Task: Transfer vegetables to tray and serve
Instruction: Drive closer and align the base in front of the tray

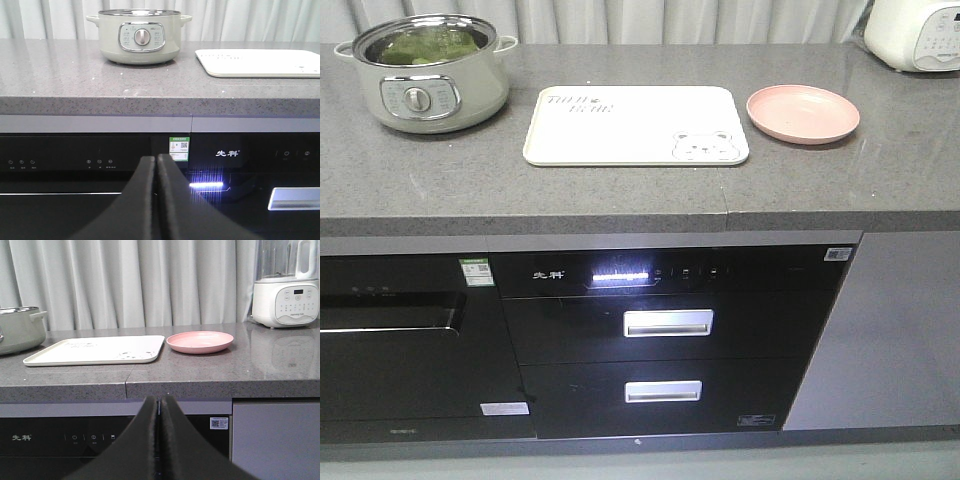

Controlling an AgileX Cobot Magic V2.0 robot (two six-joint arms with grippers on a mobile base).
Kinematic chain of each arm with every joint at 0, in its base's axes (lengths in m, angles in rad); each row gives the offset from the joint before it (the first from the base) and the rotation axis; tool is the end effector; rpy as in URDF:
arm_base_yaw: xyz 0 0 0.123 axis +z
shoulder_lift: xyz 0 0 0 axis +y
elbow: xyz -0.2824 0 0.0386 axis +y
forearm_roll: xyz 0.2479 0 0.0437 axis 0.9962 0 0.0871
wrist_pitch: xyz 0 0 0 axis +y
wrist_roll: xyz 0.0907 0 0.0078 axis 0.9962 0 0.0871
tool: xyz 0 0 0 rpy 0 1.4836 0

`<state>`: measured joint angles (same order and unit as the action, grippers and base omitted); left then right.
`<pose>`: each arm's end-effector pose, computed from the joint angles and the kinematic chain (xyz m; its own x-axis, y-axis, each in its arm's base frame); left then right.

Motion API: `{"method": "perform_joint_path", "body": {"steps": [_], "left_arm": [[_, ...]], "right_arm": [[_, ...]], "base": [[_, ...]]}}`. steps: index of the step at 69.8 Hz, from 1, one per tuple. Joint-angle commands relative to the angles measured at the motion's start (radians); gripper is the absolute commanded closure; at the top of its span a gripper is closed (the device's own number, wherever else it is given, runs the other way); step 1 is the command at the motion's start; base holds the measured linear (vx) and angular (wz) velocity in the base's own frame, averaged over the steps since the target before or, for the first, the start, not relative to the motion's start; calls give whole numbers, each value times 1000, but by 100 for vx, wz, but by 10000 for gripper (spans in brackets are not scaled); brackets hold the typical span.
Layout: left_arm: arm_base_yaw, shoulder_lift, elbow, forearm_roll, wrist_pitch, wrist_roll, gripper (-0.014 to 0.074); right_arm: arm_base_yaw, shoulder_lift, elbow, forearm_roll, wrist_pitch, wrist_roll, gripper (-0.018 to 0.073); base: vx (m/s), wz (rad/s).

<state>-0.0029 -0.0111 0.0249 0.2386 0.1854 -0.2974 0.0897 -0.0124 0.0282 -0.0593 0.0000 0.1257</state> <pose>0.0561 0.0038 0.1889 -0.1039 -0.0623 -0.9926 -0.0470 0.9972 -0.0577 0.0563 0.0051 0.2042 0.0649 0.0725 -0.9953 -0.0941 0.9934 0.0662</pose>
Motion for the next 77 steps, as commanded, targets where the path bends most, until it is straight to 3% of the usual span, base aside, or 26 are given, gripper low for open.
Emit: {"method": "perform_joint_path", "body": {"steps": [1,77], "left_arm": [[1,-14,22,0,-69,-3,602],[1,-14,22,0,-69,-3,602]], "right_arm": [[-3,-7,14,-10,-75,-3,562],[-3,-7,14,-10,-75,-3,562]], "base": [[7,-4],[5,-2]]}}
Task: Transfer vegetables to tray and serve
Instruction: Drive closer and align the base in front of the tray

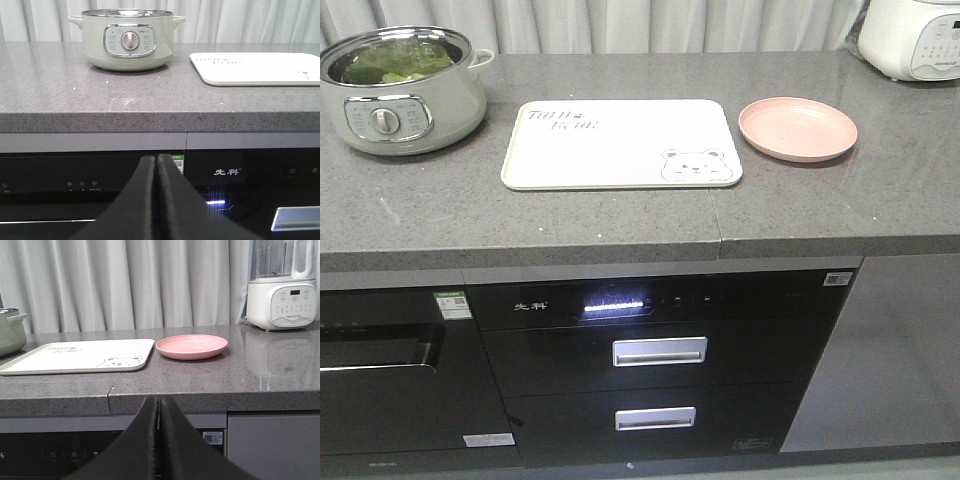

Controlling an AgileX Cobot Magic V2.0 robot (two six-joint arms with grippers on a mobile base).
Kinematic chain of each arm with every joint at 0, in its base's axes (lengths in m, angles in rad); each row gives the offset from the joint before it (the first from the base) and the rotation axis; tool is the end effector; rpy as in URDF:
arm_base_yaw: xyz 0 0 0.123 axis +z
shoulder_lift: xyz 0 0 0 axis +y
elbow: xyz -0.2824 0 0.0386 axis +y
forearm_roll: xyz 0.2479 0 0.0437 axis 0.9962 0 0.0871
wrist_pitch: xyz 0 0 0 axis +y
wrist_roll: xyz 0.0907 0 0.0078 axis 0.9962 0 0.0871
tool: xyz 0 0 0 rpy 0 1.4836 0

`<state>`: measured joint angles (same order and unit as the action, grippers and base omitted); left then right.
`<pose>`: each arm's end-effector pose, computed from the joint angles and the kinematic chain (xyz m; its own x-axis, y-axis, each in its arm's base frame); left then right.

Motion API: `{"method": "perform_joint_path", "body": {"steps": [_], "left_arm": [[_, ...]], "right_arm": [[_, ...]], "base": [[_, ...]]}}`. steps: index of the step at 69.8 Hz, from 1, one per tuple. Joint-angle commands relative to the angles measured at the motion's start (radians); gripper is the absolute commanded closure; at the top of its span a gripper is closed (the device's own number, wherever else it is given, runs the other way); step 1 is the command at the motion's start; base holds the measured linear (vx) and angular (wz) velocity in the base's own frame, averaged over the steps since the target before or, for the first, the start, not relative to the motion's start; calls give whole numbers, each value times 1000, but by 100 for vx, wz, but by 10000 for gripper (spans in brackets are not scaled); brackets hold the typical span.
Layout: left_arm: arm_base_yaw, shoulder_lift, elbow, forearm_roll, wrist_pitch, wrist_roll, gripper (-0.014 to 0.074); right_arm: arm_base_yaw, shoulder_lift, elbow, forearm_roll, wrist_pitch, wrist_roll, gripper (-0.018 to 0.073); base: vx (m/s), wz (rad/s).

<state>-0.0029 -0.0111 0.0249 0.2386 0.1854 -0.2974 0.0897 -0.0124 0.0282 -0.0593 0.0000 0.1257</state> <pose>0.0561 0.0038 0.1889 -0.1039 -0.0623 -0.9926 -0.0470 0.9972 -0.0577 0.0563 0.0051 0.2042 0.0649 0.0725 -0.9953 -0.0941 0.9934 0.0662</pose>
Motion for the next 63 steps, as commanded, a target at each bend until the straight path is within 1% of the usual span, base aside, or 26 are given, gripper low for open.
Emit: {"method": "perform_joint_path", "body": {"steps": [1,63], "left_arm": [[1,-14,22,0,-69,-3,602],[1,-14,22,0,-69,-3,602]], "right_arm": [[-3,-7,14,-10,-75,-3,562],[-3,-7,14,-10,-75,-3,562]], "base": [[7,-1],[9,3]]}}
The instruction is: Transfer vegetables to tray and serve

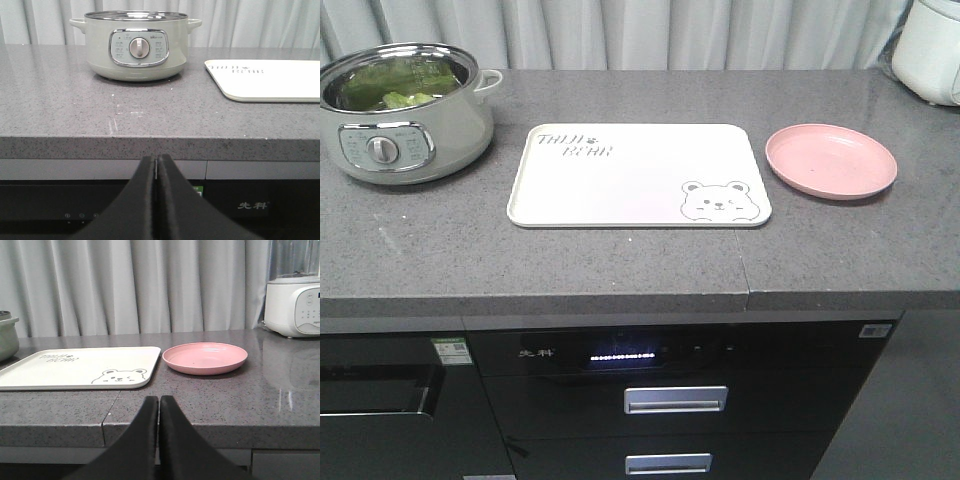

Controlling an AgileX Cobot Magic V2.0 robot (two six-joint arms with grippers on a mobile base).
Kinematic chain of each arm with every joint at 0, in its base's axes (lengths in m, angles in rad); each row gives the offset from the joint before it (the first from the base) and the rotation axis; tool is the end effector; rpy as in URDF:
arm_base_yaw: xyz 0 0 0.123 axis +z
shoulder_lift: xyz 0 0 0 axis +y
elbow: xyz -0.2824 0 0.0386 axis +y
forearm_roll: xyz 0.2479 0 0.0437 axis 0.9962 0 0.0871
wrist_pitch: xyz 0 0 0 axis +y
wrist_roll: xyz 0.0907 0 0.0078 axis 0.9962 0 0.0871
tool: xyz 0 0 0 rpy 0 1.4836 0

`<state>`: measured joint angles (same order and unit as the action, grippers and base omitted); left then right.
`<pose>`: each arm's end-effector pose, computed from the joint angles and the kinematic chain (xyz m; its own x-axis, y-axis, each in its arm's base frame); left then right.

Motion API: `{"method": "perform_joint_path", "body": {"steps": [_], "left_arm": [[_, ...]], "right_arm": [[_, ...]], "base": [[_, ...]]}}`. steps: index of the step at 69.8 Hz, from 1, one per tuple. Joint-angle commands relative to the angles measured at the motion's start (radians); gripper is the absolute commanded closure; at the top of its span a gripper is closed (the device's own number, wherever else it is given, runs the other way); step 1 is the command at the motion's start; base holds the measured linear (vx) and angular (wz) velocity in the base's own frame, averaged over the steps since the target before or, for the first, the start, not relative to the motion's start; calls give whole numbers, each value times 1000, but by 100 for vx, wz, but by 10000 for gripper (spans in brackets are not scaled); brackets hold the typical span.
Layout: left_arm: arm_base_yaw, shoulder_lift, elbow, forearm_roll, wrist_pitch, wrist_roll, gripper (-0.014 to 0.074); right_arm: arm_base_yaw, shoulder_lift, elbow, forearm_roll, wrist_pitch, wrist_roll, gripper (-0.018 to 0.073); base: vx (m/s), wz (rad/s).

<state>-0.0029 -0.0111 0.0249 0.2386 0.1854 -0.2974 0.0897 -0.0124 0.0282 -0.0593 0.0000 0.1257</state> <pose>0.0561 0.0038 0.1889 -0.1039 -0.0623 -0.9926 -0.0470 0.9972 -0.0577 0.0563 0.0051 0.2042 0.0649 0.0725 -0.9953 -0.0941 0.9934 0.0662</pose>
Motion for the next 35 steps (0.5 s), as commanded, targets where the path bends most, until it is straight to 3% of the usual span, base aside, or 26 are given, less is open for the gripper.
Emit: {"method": "perform_joint_path", "body": {"steps": [1,35], "left_arm": [[1,-14,22,0,-69,-3,602],[1,-14,22,0,-69,-3,602]], "right_arm": [[-3,-7,14,-10,-75,-3,562],[-3,-7,14,-10,-75,-3,562]], "base": [[10,4],[10,3]]}}
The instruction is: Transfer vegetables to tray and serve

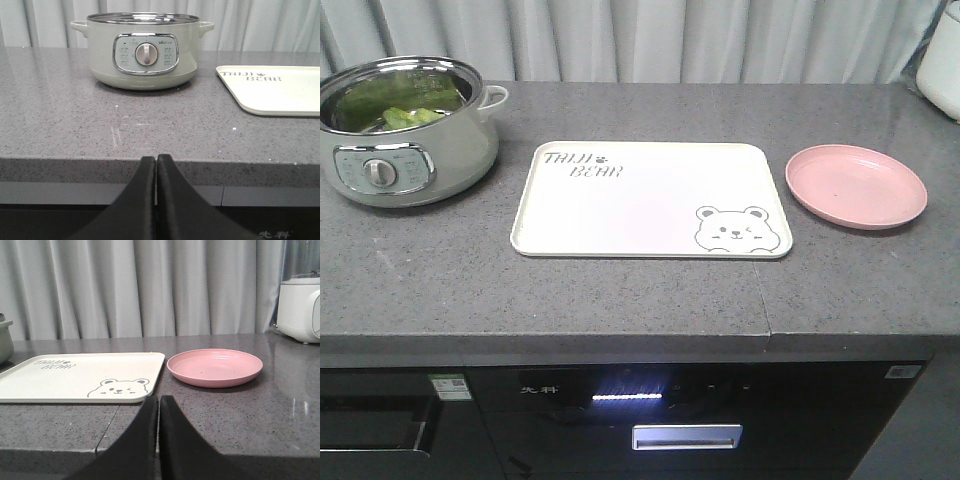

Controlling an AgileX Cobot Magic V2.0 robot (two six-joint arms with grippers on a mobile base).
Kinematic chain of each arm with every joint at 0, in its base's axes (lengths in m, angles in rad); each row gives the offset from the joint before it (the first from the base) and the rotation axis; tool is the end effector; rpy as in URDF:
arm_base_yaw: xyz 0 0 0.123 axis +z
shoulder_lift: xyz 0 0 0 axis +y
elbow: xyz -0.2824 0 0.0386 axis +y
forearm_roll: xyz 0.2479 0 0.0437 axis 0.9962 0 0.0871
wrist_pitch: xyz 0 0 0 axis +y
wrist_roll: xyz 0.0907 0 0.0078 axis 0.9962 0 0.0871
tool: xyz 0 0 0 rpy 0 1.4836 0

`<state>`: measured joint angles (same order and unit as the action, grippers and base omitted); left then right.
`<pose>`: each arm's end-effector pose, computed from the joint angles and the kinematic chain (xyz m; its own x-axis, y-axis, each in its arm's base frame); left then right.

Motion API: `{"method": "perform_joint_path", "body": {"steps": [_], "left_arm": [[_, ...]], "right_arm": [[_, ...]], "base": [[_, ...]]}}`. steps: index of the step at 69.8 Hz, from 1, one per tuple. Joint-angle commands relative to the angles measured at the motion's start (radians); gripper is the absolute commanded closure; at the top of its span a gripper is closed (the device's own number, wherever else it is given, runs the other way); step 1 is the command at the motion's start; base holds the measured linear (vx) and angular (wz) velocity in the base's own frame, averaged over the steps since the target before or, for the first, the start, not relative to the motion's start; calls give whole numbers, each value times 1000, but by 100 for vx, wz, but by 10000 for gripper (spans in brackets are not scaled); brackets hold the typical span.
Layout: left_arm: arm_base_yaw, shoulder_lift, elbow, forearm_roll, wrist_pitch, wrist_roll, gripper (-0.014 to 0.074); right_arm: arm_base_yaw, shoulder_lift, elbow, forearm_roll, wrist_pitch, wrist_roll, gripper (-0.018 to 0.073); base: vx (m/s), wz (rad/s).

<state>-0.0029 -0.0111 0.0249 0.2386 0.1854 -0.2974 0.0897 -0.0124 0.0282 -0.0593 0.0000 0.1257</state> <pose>0.0561 0.0038 0.1889 -0.1039 -0.0623 -0.9926 -0.0470 0.9972 -0.0577 0.0563 0.0051 0.2042 0.0649 0.0725 -0.9953 -0.0941 0.9934 0.0662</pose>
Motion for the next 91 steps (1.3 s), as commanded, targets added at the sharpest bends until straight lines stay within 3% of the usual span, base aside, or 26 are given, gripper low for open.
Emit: {"method": "perform_joint_path", "body": {"steps": [1,91], "left_arm": [[1,-14,22,0,-69,-3,602],[1,-14,22,0,-69,-3,602]], "right_arm": [[-3,-7,14,-10,-75,-3,562],[-3,-7,14,-10,-75,-3,562]], "base": [[9,1],[6,-1]]}}
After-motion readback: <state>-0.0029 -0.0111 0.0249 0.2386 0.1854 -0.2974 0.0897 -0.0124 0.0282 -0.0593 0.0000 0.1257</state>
